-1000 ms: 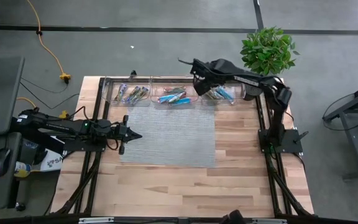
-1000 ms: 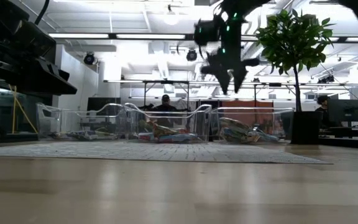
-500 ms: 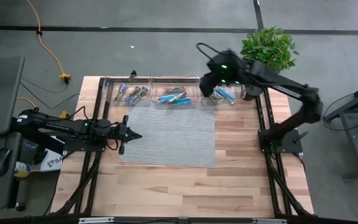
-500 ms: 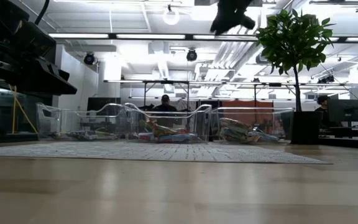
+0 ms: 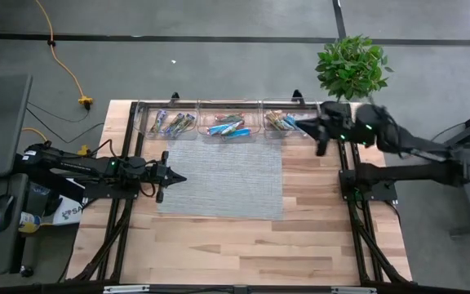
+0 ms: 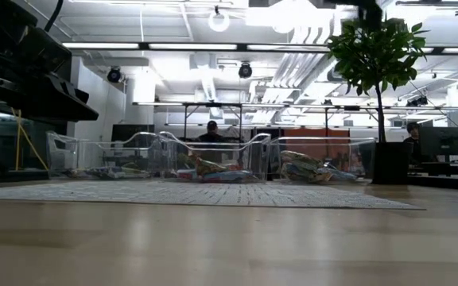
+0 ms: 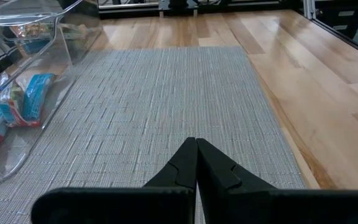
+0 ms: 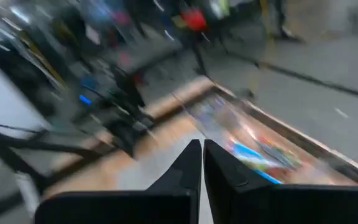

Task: Pick and place Granola Bars by type
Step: Return to Home Position

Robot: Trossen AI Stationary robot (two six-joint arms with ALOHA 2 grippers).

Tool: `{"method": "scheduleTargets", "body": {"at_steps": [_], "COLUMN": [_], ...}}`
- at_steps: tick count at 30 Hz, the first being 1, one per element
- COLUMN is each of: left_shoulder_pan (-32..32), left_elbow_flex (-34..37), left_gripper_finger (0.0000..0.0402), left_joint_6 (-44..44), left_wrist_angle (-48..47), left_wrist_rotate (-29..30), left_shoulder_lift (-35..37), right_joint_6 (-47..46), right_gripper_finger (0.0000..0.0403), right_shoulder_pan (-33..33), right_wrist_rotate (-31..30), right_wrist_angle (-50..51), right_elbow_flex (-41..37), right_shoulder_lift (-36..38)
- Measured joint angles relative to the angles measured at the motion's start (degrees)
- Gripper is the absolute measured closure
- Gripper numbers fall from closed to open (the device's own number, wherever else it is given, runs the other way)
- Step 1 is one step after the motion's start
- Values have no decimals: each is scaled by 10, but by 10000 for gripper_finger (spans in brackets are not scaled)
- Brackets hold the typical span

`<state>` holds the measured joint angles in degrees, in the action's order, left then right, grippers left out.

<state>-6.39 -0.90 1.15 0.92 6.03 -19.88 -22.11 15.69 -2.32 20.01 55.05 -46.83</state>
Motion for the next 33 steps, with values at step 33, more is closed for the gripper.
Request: {"method": "scheduleTargets", "body": {"at_steps": [33], "left_shoulder_pan": [0], "left_elbow_flex": [0], "left_gripper_finger": [401], "left_joint_6": [0], "left_wrist_angle": [0], "left_wrist_rotate": [0], "left_shoulder_lift": [0], "right_joint_6": [2], "right_gripper_finger": [402], "right_shoulder_pan": [-71], "right_wrist_rotate": [209], "right_wrist_angle": [-473], "right_elbow_flex": [-545], "right_shoulder_lift": [468]}}
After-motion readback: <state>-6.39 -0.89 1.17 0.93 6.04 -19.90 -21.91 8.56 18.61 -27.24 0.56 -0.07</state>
